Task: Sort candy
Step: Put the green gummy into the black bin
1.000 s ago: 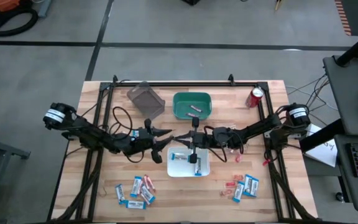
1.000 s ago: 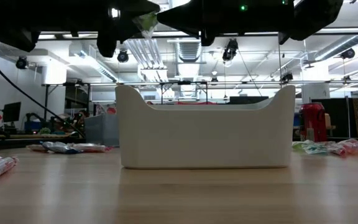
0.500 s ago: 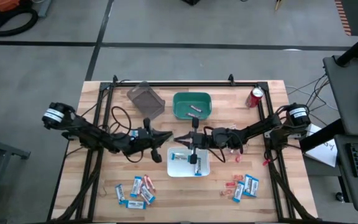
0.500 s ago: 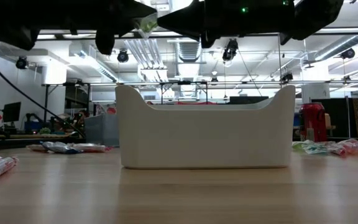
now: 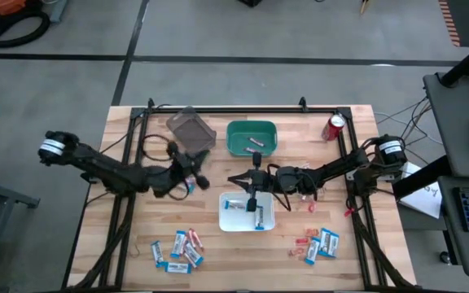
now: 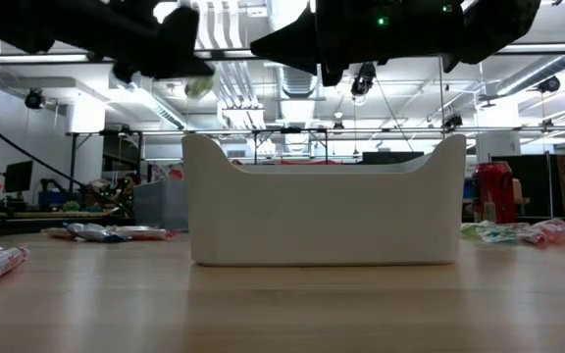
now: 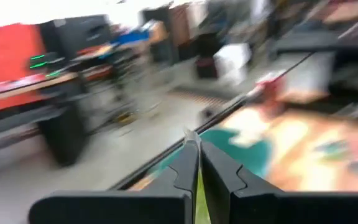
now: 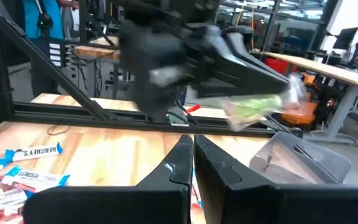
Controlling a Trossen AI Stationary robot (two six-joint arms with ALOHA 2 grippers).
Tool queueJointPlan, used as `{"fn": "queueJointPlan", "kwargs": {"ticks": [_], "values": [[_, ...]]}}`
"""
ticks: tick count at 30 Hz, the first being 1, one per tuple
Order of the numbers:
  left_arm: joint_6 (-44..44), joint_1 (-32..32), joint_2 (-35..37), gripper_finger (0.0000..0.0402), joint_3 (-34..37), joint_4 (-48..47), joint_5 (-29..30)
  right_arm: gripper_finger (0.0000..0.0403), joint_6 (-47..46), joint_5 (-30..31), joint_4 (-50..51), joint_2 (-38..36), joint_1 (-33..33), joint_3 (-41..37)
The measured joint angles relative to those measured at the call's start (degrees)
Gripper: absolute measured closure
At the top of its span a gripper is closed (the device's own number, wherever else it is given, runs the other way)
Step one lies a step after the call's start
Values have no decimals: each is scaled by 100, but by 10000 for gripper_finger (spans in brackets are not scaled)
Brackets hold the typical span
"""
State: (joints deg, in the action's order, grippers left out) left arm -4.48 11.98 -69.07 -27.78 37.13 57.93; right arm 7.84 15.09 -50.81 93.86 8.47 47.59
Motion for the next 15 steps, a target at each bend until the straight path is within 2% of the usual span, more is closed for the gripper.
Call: {"fn": "queueJointPlan", "kwargs": {"ticks": [2,4,5,7,10,13,15], "values": [[282,-435,307,402,-79,-1099,-20,394,-63,0,8,0,0,2],[760,-1022,559,402,-211,-2276,-460,394,-79,0,52,0,0,0],[1003,-1375,653,402,-301,-2844,-893,394,-79,0,90,0,0,0],[1362,-2209,746,402,-514,-3808,-2136,394,-84,0,101,0,0,0],[1412,-3452,722,402,-795,-4487,-4022,394,-188,0,113,0,0,0],[935,-4524,559,402,-1112,-4814,-5590,394,-199,0,146,0,0,0],[466,-5115,380,402,-1334,-5032,-6365,394,-257,0,191,0,0,0]]}}
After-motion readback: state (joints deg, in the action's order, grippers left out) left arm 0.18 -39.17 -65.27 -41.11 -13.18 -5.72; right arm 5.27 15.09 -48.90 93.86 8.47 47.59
